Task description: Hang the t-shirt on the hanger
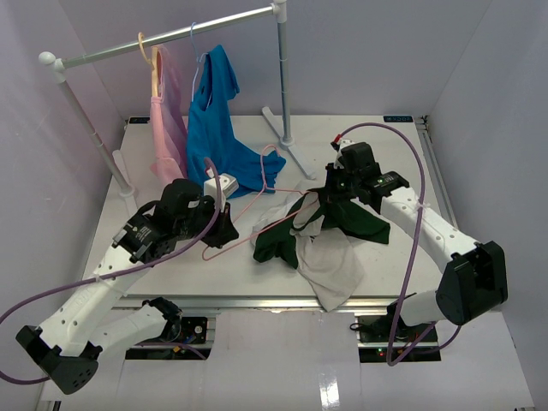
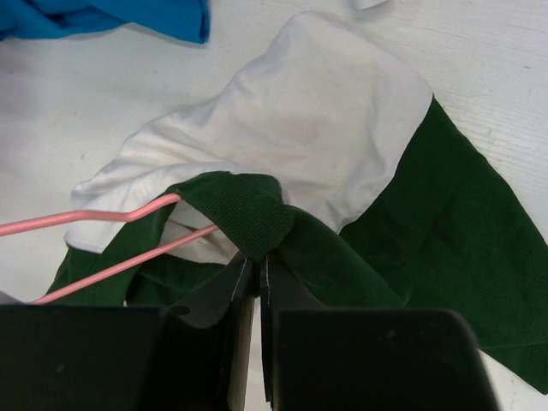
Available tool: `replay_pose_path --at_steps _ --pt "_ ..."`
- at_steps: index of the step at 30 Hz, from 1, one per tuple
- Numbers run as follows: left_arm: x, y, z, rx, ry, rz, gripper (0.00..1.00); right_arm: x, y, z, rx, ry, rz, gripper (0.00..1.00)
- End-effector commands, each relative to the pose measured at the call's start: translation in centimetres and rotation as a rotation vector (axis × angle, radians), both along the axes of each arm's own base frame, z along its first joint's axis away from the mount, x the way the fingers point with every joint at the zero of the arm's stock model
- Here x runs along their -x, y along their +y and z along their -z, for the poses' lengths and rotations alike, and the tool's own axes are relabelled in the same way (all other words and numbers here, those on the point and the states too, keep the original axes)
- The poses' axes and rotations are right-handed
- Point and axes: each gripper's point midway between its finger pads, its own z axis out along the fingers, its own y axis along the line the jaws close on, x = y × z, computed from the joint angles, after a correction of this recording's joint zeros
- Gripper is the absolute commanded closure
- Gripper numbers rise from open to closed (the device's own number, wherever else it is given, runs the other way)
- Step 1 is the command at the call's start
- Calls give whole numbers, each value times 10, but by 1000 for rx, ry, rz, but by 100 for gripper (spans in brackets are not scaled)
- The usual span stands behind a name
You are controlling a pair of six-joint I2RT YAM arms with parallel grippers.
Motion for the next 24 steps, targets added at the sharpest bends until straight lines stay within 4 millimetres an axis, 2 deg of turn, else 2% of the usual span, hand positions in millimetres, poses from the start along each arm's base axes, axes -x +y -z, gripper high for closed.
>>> replay_pose_path --at_steps 1,5,10,13,18,22,24 --pt "-5 -20 -24 81 -92 100 100 8 5 -33 -47 -70 -79 92" --pt "-1 -29 -36 145 -146 159 100 10 1 -52 -44 -108 -85 92" --pt "14 -42 -63 254 -250 290 100 16 2 -85 -77 -166 -112 92" --pt "7 -46 -61 237 -242 292 100 23 3 -105 -100 -206 -137 92" --pt "-7 -52 -40 179 -217 291 100 31 6 -134 -118 -266 -175 92" --pt "-10 -42 -30 131 -251 270 100 34 -7 -145 -84 -295 -139 92" --pt "-4 -40 -30 134 -275 293 100 33 -10 -147 -71 -299 -127 92"
